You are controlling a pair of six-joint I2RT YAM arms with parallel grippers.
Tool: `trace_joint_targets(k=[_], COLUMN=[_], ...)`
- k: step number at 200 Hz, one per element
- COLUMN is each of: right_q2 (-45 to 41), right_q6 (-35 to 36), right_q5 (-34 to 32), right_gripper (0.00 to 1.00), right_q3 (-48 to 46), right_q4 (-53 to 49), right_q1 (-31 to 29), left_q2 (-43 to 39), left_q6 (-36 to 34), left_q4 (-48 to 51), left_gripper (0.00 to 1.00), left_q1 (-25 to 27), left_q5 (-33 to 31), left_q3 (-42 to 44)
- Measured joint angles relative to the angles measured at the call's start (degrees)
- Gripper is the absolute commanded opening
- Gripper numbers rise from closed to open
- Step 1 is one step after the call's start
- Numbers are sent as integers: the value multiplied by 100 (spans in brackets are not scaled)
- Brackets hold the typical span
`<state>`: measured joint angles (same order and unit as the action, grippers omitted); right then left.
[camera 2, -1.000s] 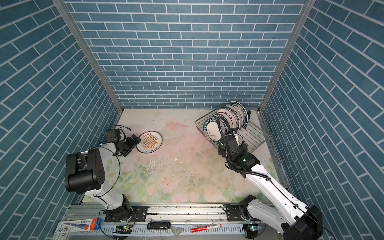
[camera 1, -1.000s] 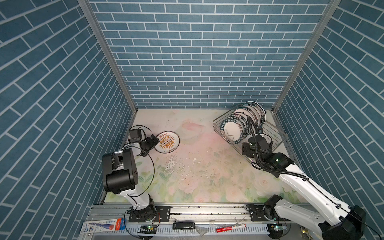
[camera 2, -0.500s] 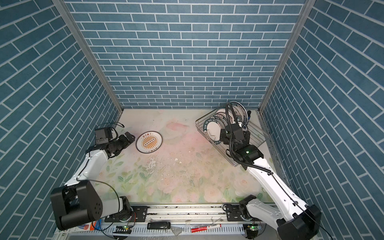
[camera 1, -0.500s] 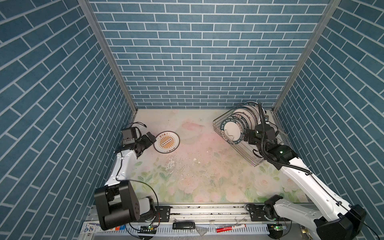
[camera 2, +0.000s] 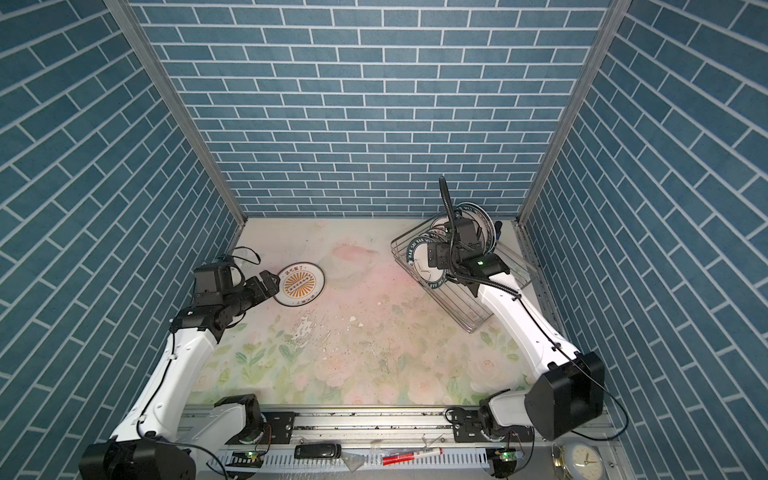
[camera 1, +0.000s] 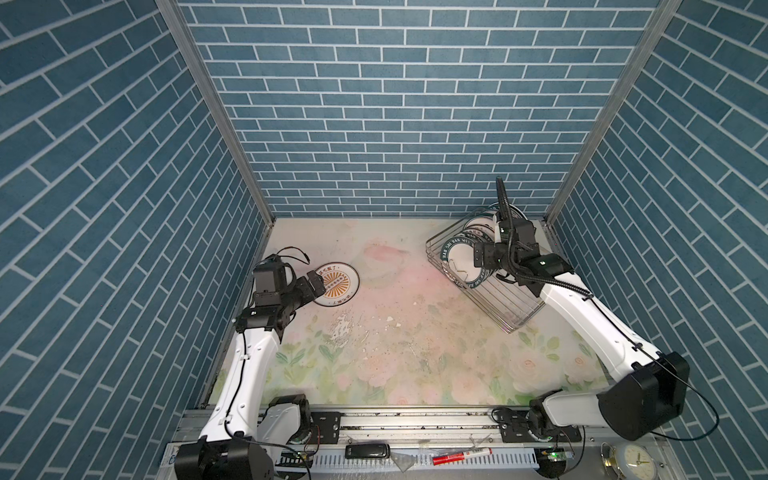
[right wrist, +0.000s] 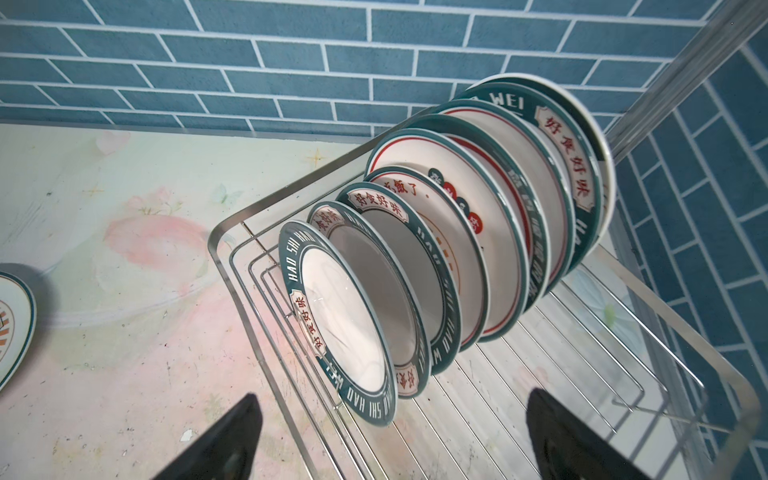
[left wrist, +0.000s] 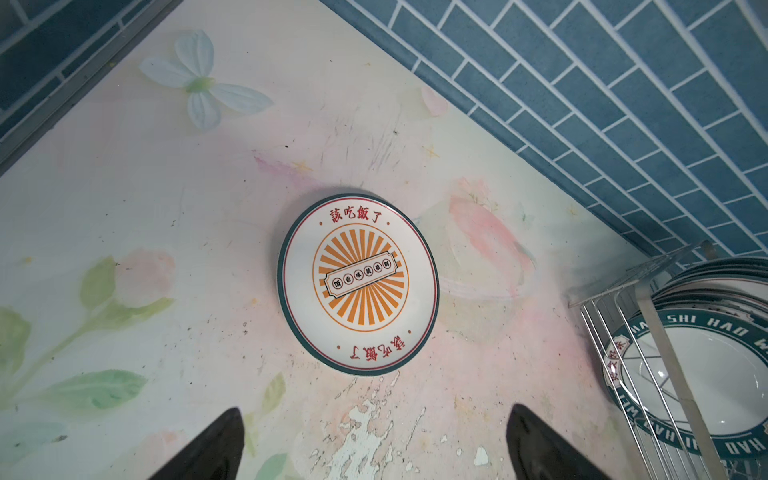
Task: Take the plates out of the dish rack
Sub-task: 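Raise the left gripper off the plate while right gripper grasps the next green-rimmed plate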
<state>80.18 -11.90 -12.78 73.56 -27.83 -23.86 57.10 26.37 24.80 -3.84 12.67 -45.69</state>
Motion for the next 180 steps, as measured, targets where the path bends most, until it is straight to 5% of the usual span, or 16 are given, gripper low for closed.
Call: trace_joint_targets(k=[48, 119, 180], right_q2=[621, 911, 1099], right_q6=[92, 179, 173], right_q5=[695, 1327, 1563], right_gripper=[98, 81, 81], right_q3=[101, 101, 101], right_q4=[-2, 363, 610], right_q1=[271, 564, 608], left_q2=[-68, 2, -4], left_q6=[42, 476, 629], left_q4=[59, -238, -396], left_gripper=[99, 99, 99], left_q1=[758, 1700, 1873], left_q5=[-177, -251, -280], left_q3=[201, 433, 785])
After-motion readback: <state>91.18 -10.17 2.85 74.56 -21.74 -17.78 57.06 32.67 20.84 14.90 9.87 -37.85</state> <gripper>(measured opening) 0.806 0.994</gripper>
